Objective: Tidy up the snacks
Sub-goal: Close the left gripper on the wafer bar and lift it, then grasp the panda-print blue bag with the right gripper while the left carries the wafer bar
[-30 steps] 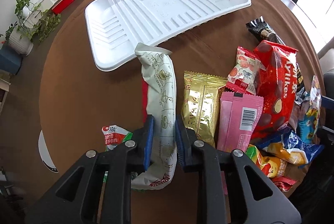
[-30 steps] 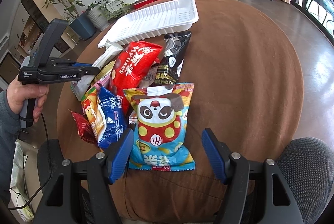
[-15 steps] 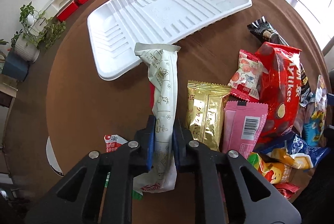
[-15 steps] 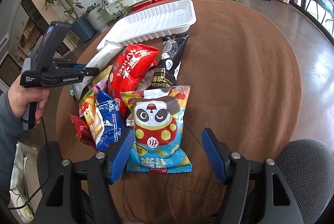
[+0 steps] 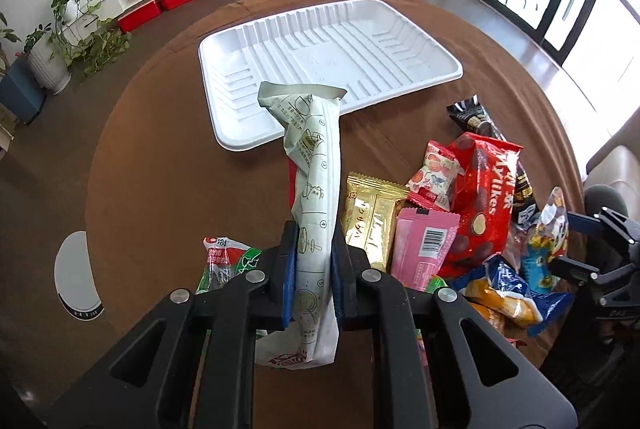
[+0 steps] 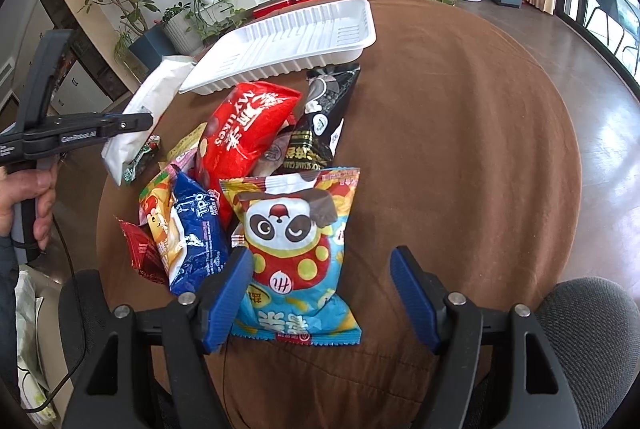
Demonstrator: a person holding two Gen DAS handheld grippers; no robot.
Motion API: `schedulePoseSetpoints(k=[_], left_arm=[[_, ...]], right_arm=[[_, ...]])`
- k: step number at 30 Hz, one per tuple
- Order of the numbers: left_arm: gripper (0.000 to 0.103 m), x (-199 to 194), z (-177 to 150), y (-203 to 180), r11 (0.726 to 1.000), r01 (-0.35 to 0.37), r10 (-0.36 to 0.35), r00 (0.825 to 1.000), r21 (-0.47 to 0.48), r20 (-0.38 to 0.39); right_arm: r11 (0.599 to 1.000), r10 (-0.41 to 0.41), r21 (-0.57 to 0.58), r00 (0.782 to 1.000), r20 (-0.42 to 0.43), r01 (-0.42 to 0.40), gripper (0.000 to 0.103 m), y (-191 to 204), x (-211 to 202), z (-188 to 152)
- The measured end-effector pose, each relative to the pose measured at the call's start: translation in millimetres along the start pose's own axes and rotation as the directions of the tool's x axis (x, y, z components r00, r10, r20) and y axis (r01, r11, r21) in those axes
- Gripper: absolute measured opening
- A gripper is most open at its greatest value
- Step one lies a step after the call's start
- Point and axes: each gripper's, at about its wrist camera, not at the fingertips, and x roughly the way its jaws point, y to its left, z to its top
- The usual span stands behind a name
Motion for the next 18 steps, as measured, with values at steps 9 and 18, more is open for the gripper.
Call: schedulePoseSetpoints(k=[9,18], left_arm=[[0.013,-16.2,-12.1,0.5,0.998,0.044,-0.042,0.998,-0.041,0.052],[0.013,-20.6,-21.8,0.4,0.995,0.066,-0.060,0.996,-0.080,0.070]], right_arm=[[0.999,0.046,-0.024,0.998,-0.038,-0.047,0.068,4.9,18.4,5.9],[0.995,0.099,-0.002,0.995,-0.025,-0.099,0.042,-0.2,17.5,6.0]])
